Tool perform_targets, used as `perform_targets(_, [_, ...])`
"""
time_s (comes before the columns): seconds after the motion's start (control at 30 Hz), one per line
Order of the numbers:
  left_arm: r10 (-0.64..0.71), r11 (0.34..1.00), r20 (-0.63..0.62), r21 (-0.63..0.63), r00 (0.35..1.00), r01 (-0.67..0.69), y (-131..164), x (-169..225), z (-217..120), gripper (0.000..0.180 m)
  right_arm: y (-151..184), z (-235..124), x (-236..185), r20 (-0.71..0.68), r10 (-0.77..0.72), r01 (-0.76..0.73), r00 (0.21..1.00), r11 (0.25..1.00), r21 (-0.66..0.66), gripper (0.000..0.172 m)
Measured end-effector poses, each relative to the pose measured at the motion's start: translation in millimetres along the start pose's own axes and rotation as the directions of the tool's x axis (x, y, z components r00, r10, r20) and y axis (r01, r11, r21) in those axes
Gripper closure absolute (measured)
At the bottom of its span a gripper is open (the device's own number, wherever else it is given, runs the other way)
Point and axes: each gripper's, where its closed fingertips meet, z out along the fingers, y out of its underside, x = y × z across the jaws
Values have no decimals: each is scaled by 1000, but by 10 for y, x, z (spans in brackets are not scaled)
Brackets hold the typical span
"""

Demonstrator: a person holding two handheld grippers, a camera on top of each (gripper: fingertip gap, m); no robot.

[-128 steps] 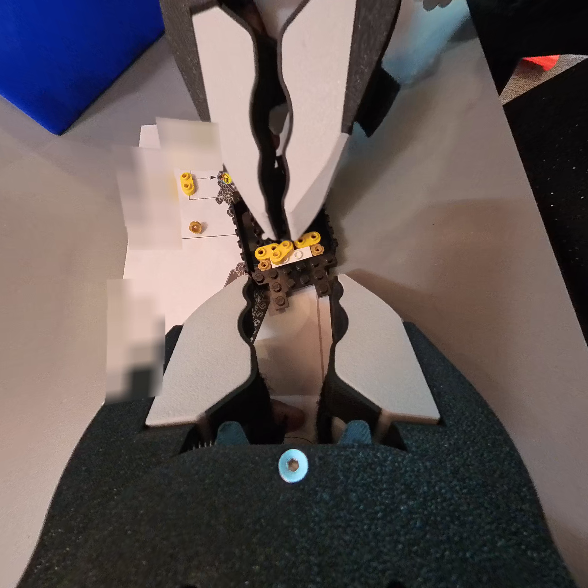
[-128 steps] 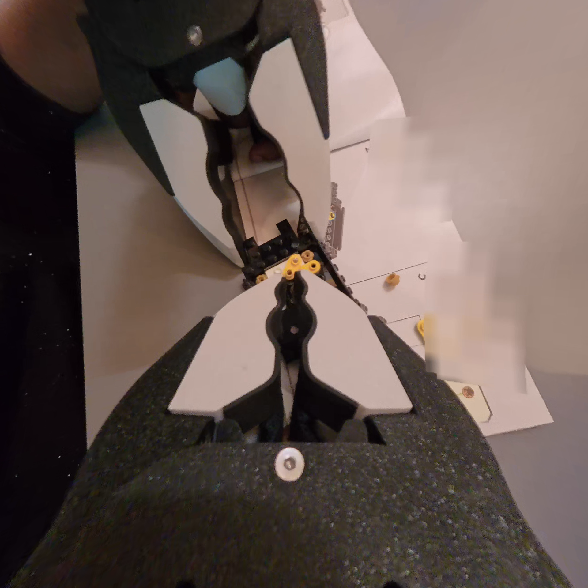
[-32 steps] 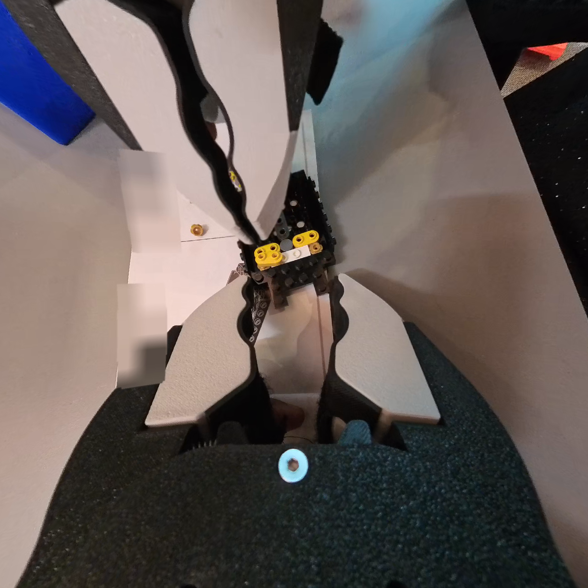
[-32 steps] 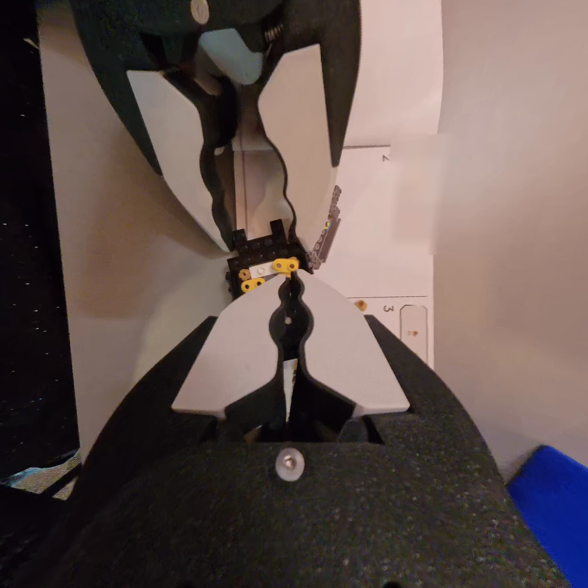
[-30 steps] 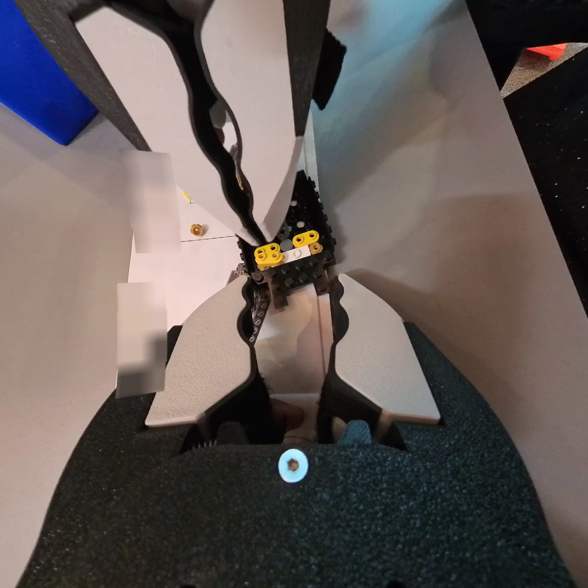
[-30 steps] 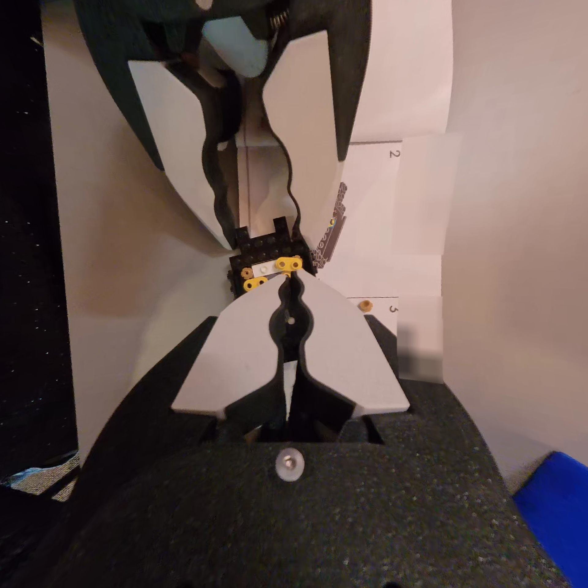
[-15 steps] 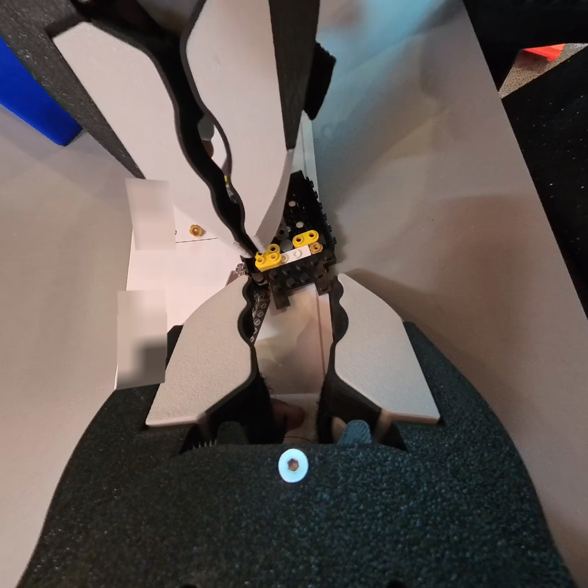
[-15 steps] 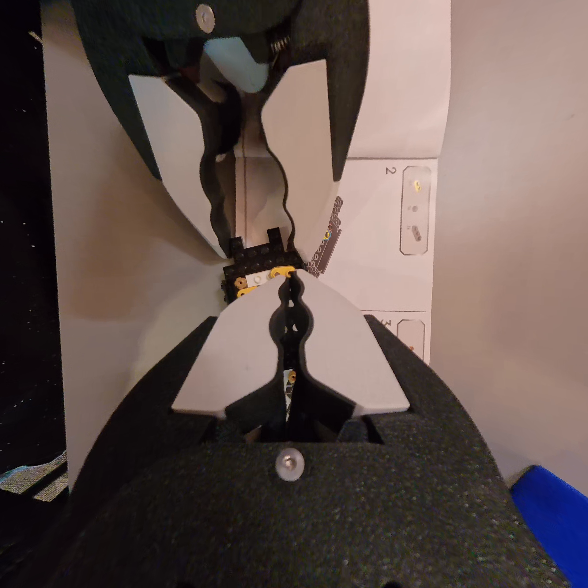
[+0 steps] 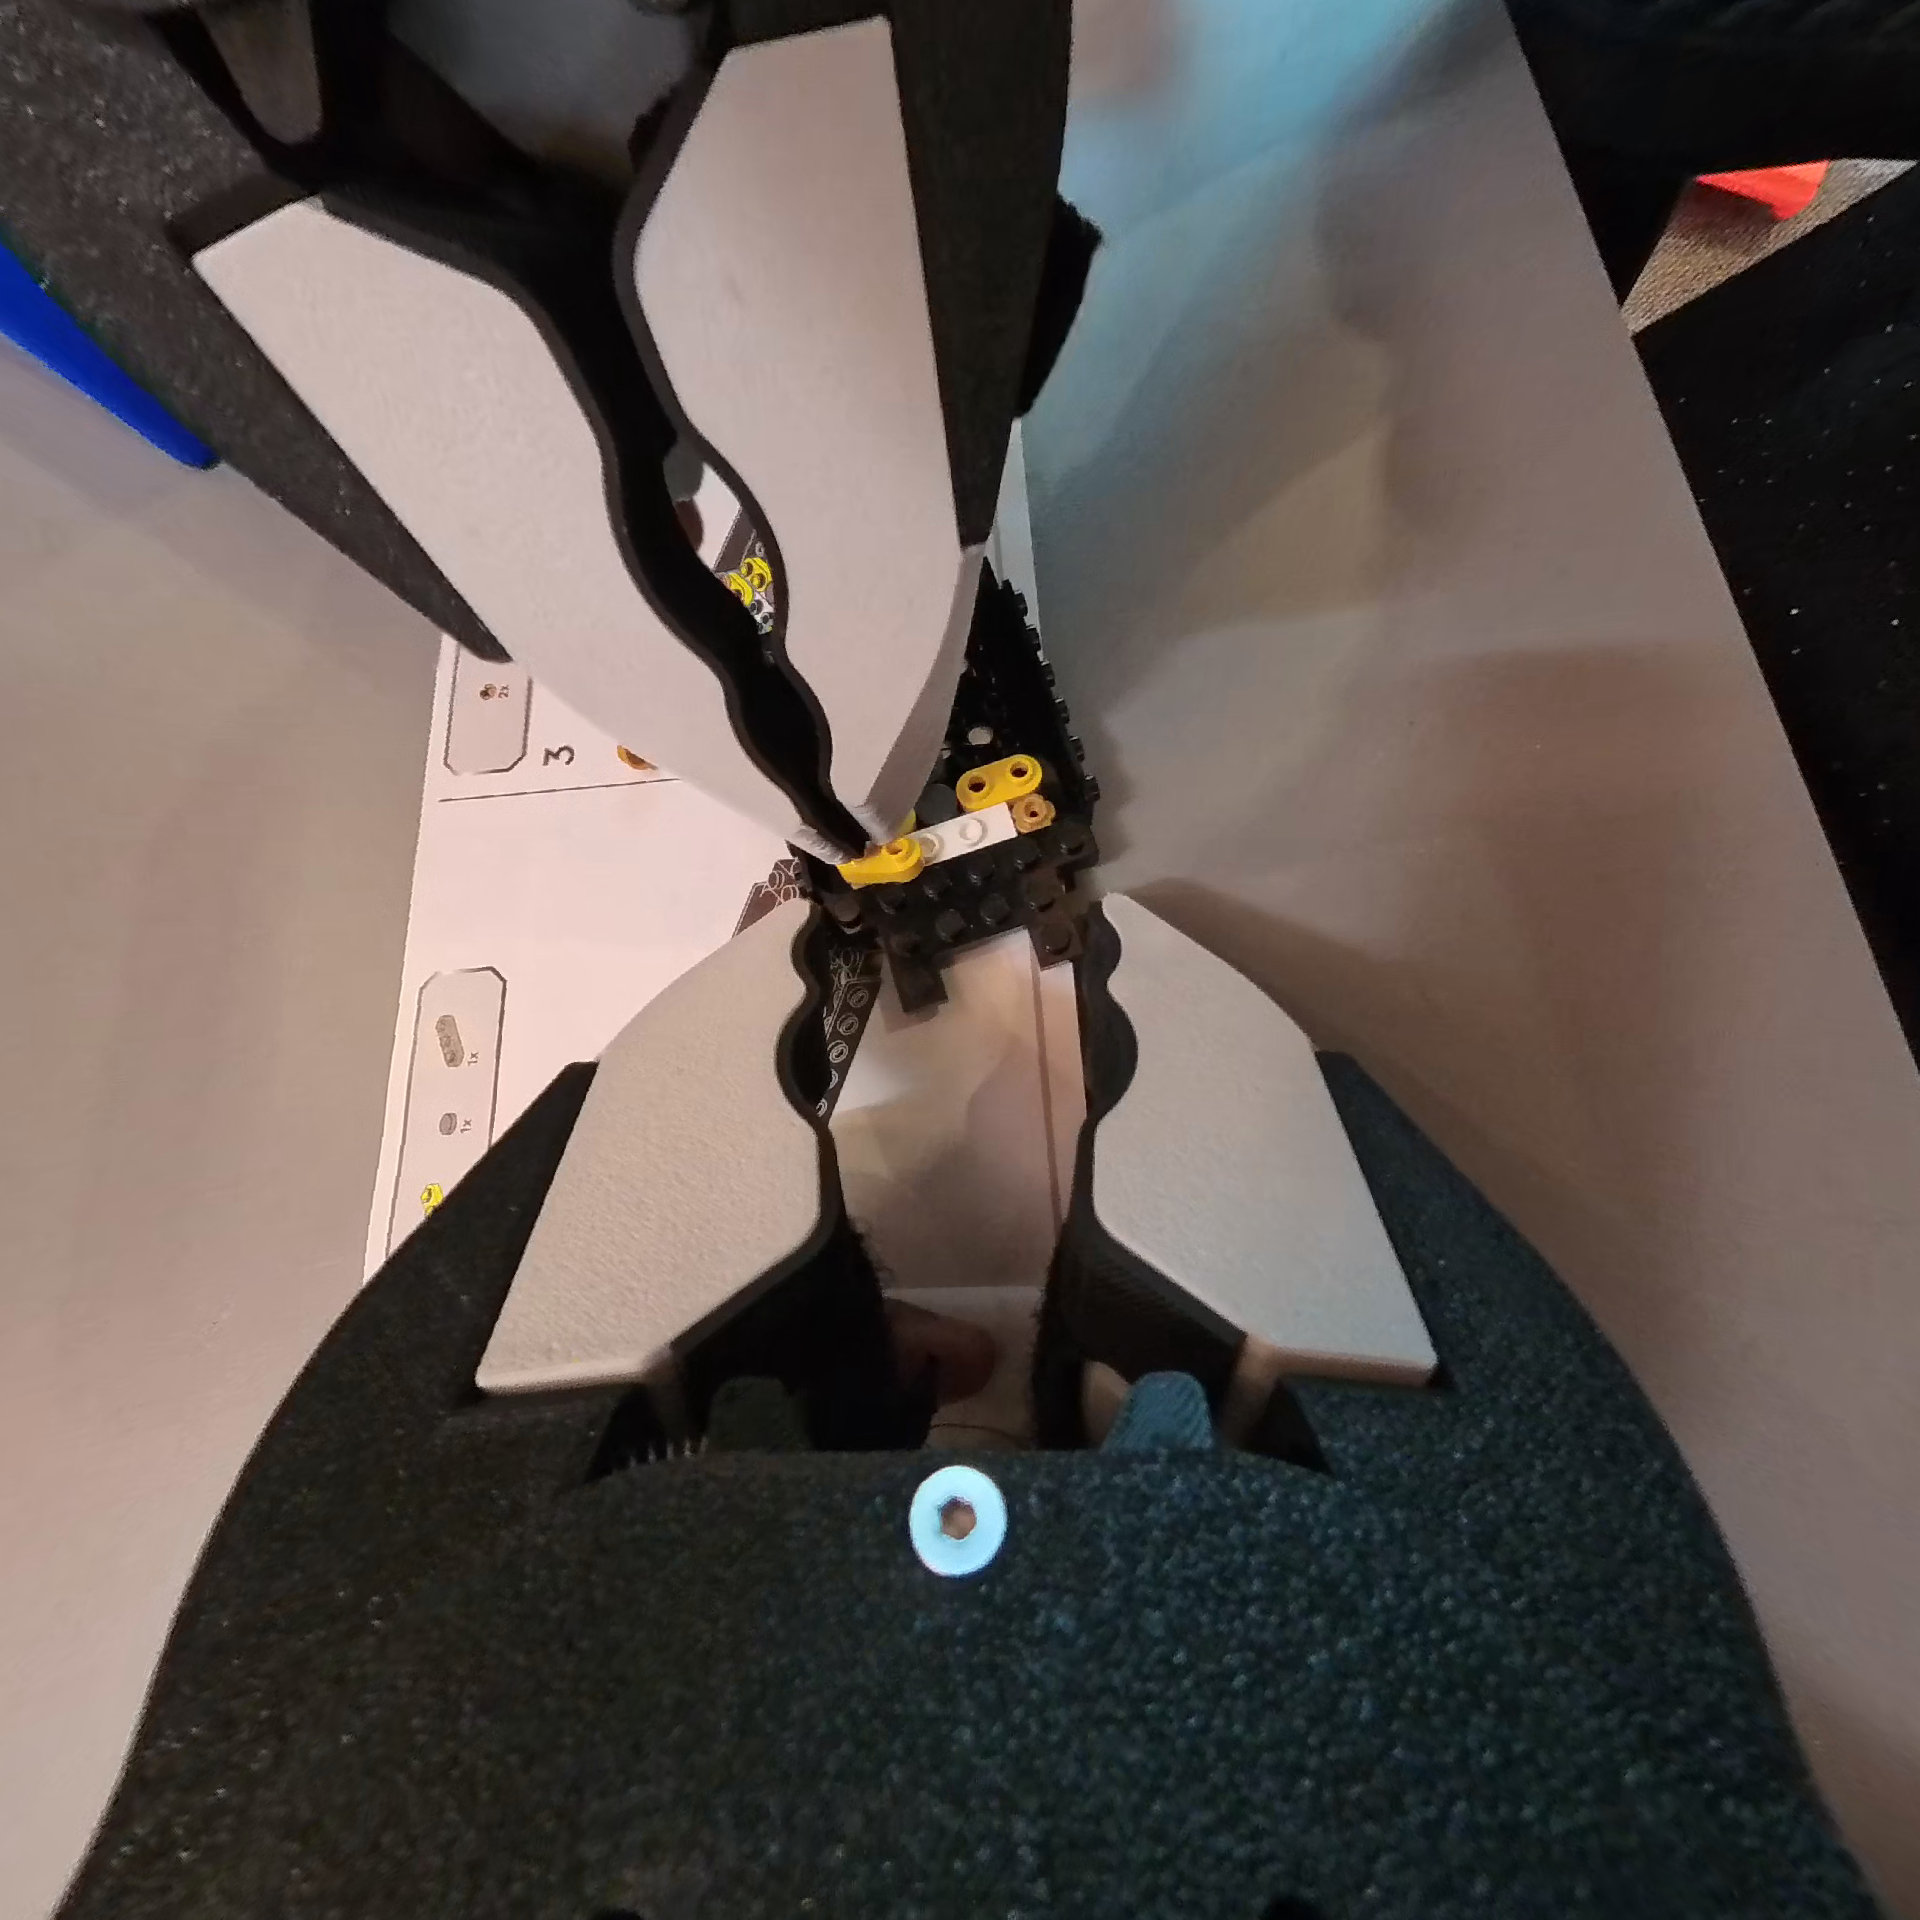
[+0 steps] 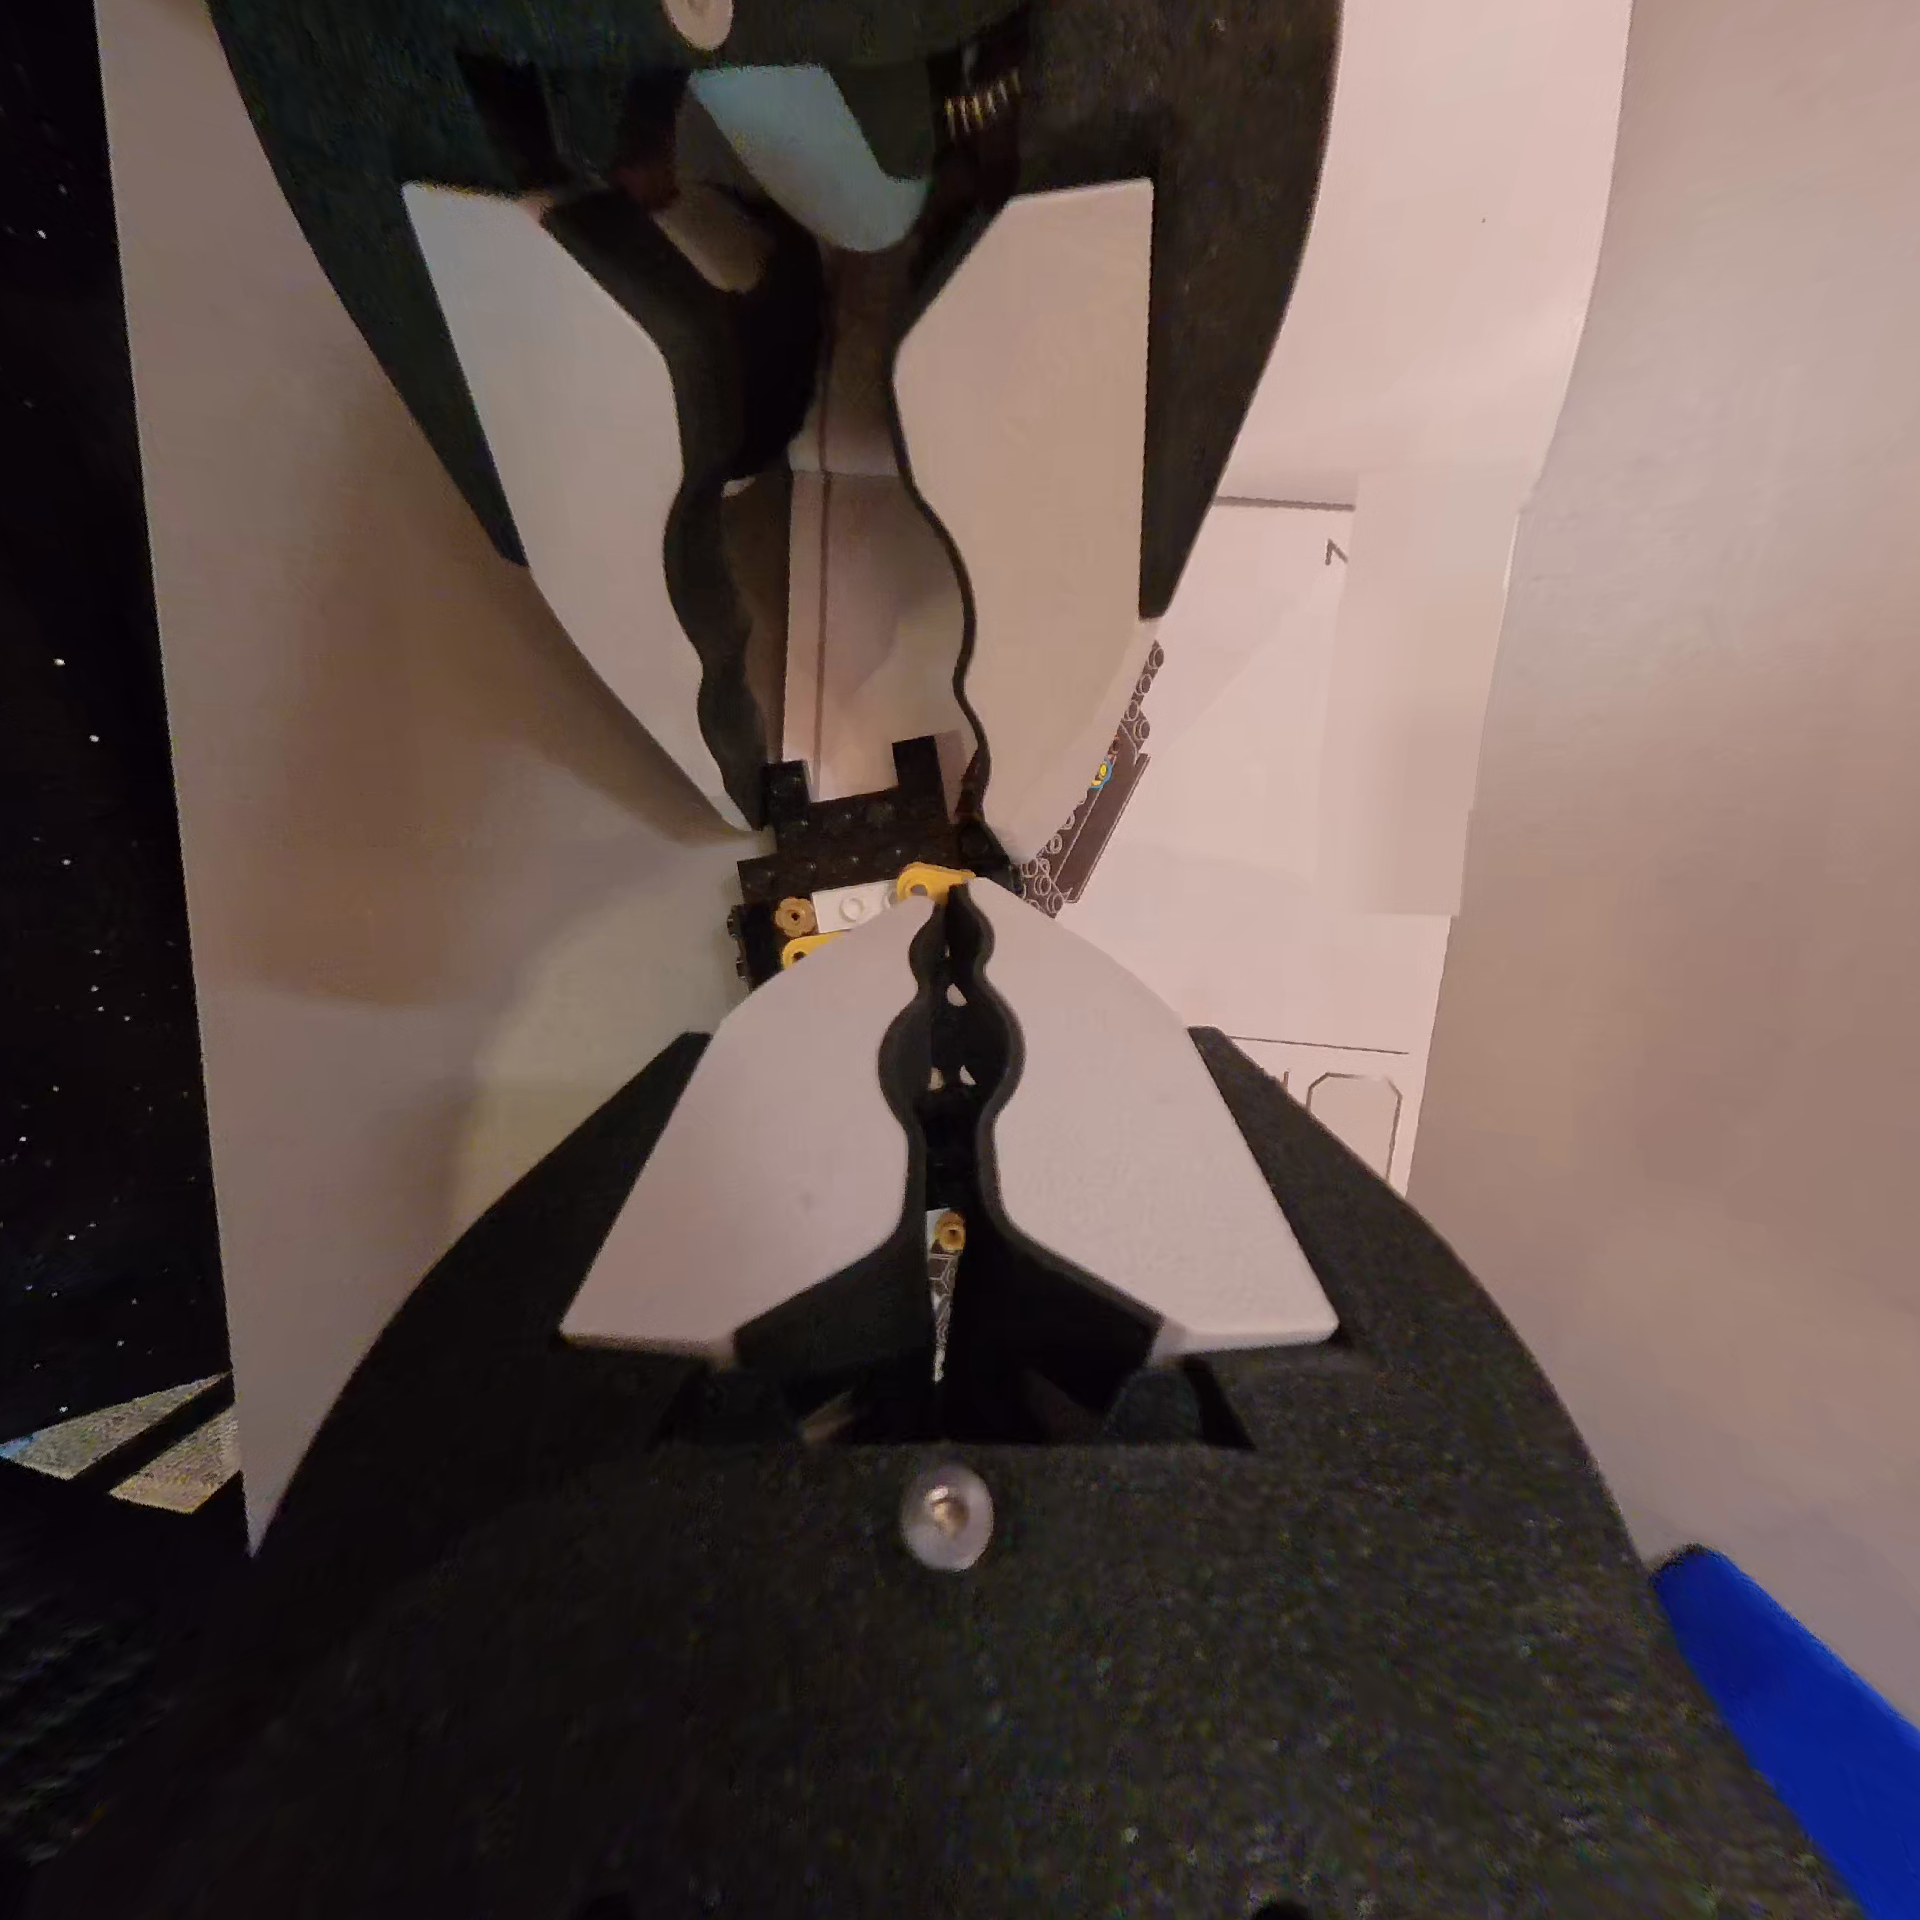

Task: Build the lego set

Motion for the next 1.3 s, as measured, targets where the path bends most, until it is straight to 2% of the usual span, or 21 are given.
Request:
perform_targets(0.17, [4,1000,3,0,1000,-4,-2,2,0,135,-20,-72,6,-10,39,-38,999,998,49,163])
perform_targets(0.27, [5,1000,4,0,1000,-5,-2,3,1,135,-35,-74,-21,5,136,-136,991,984,116,161])
perform_targets(0.37, [5,1000,4,0,1000,-5,-1,5,1,135,-39,-50,-48,53,286,-291,957,942,170,149])
perform_targets(0.5, [4,1000,3,0,1000,-4,-1,6,2,135,-16,-29,-28,17,362,-357,932,911,208,153])
perform_targets(0.7, [5,1000,3,0,1000,-5,-1,8,2,135,-27,-2,-22,-3,350,-342,937,916,211,160])
perform_targets(0.97, [5,1000,4,-1,1000,-5,-1,8,2,135,6,-2,-32,-37,195,-191,980,977,91,165])
perform_targets(1.3, [-2,1000,1,-3,1000,2,1,8,4,135,-7,2,-45,-36,251,-248,967,966,68,167])
